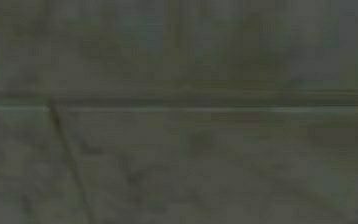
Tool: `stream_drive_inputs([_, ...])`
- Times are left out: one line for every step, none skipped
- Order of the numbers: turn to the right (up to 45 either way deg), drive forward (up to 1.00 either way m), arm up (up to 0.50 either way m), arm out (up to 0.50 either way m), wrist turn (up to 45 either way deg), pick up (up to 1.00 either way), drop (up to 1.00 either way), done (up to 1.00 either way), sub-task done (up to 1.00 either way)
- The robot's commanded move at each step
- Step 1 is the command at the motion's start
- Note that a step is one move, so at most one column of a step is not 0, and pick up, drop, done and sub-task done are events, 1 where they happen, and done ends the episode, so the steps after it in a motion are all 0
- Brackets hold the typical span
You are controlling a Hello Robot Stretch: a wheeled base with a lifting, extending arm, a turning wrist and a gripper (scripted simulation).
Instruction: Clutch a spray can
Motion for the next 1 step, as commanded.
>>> stream_drive_inputs([0.0,0.0,0.5,0.0,0.0,0.0,0.0,0.0,0.0])
